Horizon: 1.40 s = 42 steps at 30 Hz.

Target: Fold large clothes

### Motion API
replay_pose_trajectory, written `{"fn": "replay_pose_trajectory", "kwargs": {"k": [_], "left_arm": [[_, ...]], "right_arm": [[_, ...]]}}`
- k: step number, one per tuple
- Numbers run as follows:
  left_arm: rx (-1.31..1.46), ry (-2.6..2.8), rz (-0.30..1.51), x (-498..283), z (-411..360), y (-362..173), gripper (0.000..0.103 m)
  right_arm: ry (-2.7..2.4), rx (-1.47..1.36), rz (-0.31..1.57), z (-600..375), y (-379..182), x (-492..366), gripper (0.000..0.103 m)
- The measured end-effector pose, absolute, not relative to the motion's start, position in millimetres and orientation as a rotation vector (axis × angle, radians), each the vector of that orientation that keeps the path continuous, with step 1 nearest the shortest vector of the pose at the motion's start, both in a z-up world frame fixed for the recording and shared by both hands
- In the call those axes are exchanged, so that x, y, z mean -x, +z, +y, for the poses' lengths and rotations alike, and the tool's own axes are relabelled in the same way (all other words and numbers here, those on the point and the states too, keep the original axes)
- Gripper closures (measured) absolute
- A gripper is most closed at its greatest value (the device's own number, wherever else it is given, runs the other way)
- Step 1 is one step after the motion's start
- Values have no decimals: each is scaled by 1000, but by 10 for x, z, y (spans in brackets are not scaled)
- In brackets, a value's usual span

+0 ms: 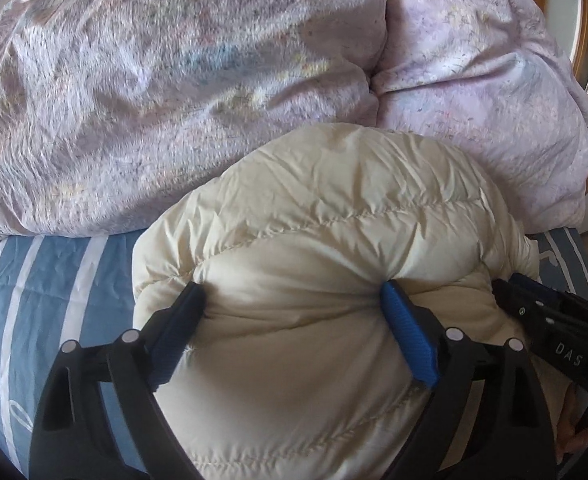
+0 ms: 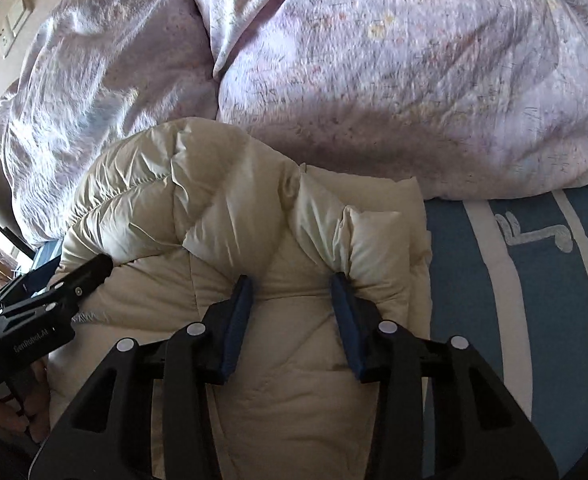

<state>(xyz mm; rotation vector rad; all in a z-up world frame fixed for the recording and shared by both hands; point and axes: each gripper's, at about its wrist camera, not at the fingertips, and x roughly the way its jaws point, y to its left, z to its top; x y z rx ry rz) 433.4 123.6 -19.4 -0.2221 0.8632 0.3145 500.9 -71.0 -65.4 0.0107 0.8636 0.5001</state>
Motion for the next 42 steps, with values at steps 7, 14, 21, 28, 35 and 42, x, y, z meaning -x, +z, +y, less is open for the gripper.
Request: {"fn": "replay_pose_trajectory", "kwargs": {"k": [7, 14, 21, 28, 35, 42], "left_arm": [[250, 335, 855, -4368, 1291, -277, 8], [260, 364, 831, -4354, 1306, -328, 5], [264, 377, 819, -4388, 1326, -433, 3], [263, 382, 810, -4368, 1323, -433, 2], [266, 381, 807, -4387, 1307, -454, 2], [274, 380, 803, -4405, 1338, -487, 2]], "right_arm": [[522, 6, 853, -636, -752, -5039, 60], [545, 23, 824, -600, -788, -5068, 59], [552, 20, 778, -567, -847, -5074, 58], [544, 19, 745, -585, -871, -5025, 58], [536, 15, 722, -584, -890, -4997, 58], [532, 9, 708, -590, -906, -4962, 57]]}}
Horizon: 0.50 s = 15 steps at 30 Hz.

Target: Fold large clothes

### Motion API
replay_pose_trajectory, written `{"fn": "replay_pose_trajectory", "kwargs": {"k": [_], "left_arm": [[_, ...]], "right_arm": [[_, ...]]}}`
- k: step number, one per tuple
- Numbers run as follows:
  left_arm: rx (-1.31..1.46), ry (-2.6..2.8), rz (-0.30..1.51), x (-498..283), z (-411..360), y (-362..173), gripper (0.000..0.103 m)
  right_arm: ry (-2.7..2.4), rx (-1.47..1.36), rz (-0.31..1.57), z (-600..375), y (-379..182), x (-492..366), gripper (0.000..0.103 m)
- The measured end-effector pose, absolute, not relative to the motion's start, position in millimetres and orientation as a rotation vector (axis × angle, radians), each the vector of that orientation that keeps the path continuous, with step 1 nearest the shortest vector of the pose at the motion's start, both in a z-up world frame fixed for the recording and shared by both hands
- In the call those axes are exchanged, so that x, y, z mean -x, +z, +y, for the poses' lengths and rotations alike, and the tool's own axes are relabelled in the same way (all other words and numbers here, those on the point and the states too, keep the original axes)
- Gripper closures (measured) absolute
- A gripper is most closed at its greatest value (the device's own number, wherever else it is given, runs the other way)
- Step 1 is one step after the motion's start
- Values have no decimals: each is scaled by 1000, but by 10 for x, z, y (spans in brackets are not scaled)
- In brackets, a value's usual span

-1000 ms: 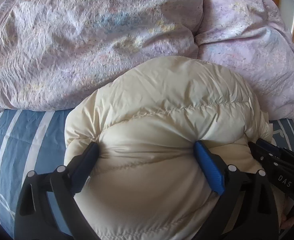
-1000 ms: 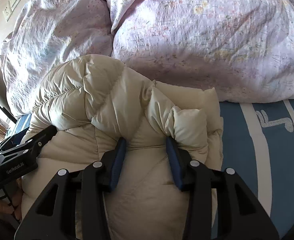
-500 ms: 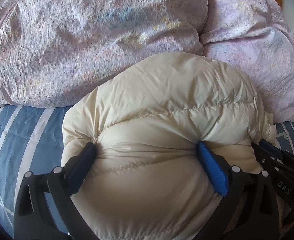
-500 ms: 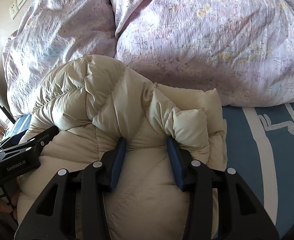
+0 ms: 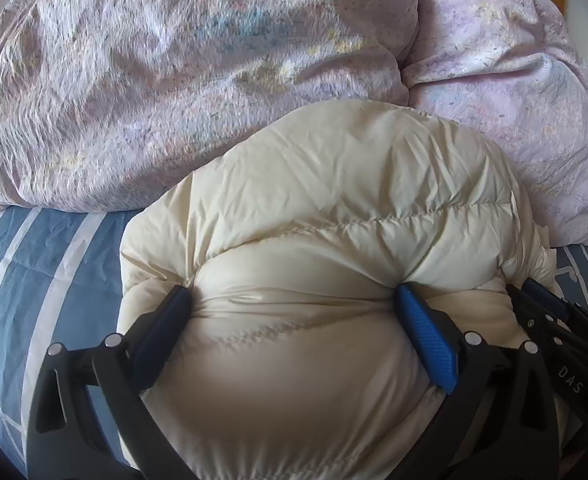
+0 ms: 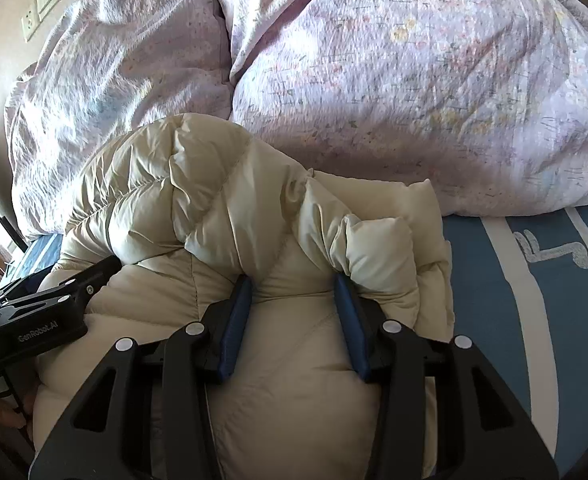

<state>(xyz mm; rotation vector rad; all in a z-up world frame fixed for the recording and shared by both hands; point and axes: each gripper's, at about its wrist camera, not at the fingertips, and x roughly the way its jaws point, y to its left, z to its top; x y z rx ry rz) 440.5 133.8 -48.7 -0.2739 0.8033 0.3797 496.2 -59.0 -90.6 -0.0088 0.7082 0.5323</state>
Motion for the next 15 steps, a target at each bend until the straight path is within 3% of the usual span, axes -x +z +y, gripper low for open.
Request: {"fn": "replay_pose_trajectory", "kwargs": {"k": [7, 12, 14, 15], "left_arm": [[275, 382, 797, -4404, 1386, -482, 2], [268, 397, 830, -4342, 1332, -339, 2], [284, 403, 833, -4258, 1351, -241, 2], [295, 407, 831, -4188, 1365, -178, 2]], "right_arm": [[534, 3, 706, -606, -901, -4953, 57], [565, 39, 808, -626, -771, -5073, 56], [548, 44, 838, -682, -655, -5096, 54], [513, 43, 832, -760, -562, -5075, 46]]}}
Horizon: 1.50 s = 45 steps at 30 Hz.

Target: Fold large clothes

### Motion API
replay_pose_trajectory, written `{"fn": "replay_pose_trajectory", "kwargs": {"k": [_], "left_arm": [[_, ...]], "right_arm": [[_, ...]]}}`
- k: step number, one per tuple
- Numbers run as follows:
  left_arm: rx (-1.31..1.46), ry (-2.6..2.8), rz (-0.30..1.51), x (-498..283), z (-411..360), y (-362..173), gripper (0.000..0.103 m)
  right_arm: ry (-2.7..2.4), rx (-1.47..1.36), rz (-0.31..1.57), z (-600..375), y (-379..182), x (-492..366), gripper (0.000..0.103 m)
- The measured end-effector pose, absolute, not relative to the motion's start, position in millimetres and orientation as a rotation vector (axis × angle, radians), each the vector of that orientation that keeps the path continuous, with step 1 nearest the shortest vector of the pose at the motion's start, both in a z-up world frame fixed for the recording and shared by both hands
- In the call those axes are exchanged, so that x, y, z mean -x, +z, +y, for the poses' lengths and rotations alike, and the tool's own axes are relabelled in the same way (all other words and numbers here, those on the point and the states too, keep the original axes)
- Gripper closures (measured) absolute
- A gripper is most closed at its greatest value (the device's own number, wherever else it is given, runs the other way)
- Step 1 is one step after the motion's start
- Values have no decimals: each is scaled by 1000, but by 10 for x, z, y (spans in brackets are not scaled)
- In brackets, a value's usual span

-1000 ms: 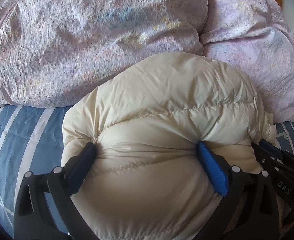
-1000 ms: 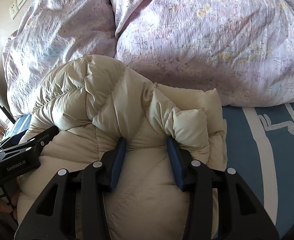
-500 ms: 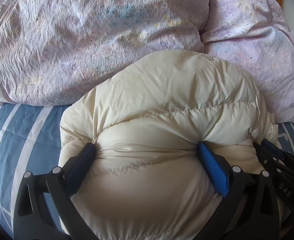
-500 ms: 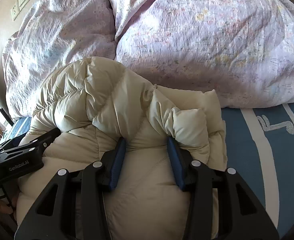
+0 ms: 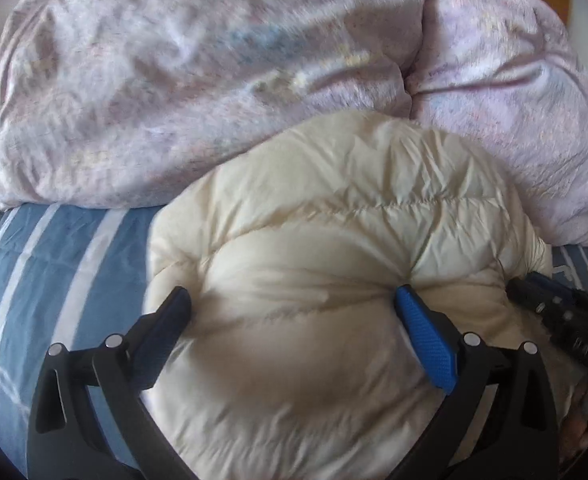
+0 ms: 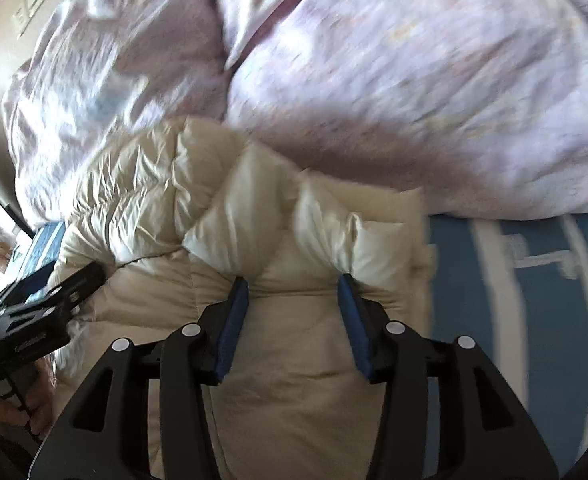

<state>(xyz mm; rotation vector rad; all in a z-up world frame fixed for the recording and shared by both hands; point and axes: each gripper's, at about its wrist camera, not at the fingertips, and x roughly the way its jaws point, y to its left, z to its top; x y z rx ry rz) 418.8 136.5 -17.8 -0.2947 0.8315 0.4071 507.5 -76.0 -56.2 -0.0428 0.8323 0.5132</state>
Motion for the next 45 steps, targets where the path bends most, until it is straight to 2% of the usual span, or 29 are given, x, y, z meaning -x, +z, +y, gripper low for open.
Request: {"fn": "replay_pose_trajectory", "kwargs": {"k": [1, 2, 3, 8, 12, 22, 45], "left_arm": [[301, 407, 828, -4131, 1372, -126, 2], [303, 408, 817, -4033, 1382, -48, 2], [299, 414, 807, -3943, 1384, 22, 2], [316, 412, 760, -3385, 1375, 273, 2], [321, 397, 747, -2945, 1302, 396, 2], [332, 337, 810, -2279, 897, 350, 2], [353, 280, 838, -1609, 512, 277, 2]], "right_arm": [[466, 48, 816, -839, -483, -5039, 30], [411, 58, 795, -920, -408, -4997, 21], [357, 66, 764, -1039, -314, -4929, 17], [329, 66, 735, -1465, -63, -4540, 16], [356, 39, 758, -1645, -10, -4159, 11], [532, 33, 876, -1516, -103, -3386, 10], [626, 54, 935, -1476, -311, -2491, 10]]}}
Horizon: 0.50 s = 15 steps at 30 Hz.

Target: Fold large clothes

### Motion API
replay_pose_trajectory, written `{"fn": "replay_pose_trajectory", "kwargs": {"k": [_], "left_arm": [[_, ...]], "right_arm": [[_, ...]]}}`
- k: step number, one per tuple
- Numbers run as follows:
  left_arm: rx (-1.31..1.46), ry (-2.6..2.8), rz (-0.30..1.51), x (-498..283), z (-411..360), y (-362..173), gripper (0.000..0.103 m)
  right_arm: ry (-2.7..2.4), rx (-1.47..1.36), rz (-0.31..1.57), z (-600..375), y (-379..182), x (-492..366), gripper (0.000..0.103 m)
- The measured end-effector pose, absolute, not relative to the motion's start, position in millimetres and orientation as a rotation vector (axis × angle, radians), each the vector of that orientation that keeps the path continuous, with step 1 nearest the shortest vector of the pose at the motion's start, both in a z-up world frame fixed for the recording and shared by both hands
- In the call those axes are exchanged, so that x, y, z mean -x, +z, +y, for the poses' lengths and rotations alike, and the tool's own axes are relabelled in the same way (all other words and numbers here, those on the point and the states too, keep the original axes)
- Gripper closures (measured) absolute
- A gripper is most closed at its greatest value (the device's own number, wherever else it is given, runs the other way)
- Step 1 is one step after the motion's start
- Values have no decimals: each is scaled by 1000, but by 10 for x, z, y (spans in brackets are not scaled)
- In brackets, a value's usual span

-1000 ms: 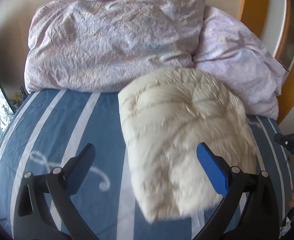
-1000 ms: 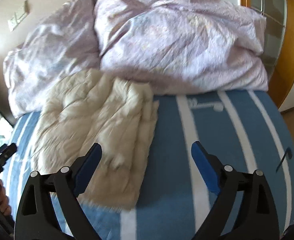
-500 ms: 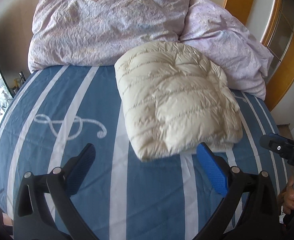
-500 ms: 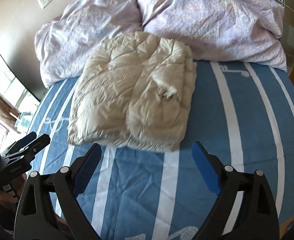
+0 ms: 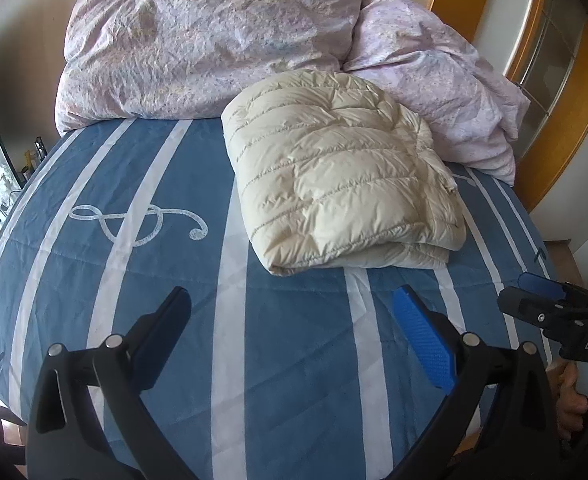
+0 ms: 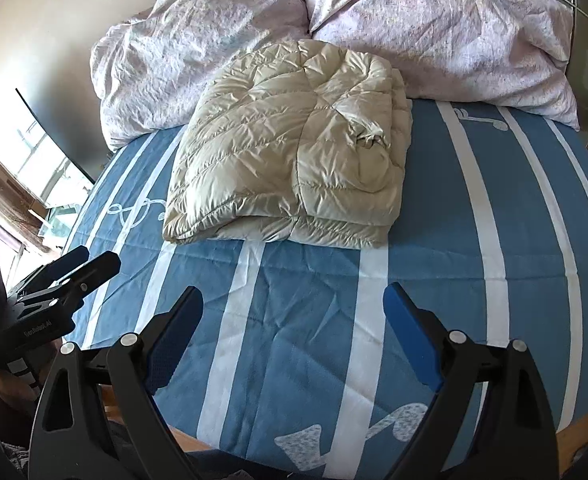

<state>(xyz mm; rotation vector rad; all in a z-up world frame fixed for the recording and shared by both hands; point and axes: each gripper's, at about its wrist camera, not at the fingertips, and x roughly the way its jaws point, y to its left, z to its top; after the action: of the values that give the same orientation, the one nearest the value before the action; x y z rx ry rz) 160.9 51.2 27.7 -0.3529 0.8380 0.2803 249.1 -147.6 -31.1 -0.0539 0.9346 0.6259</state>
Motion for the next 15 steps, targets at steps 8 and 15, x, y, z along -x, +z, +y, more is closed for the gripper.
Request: {"fn": "replay_pose_trajectory", "kwargs": {"k": [8, 15], "left_arm": [[365, 265, 845, -1561, 455, 258, 2], [391, 261, 853, -1550, 471, 214, 2]], "right_arm": [[628, 46, 940, -1462, -353, -2414, 10], [628, 29, 950, -1453, -394, -2413, 10]]}}
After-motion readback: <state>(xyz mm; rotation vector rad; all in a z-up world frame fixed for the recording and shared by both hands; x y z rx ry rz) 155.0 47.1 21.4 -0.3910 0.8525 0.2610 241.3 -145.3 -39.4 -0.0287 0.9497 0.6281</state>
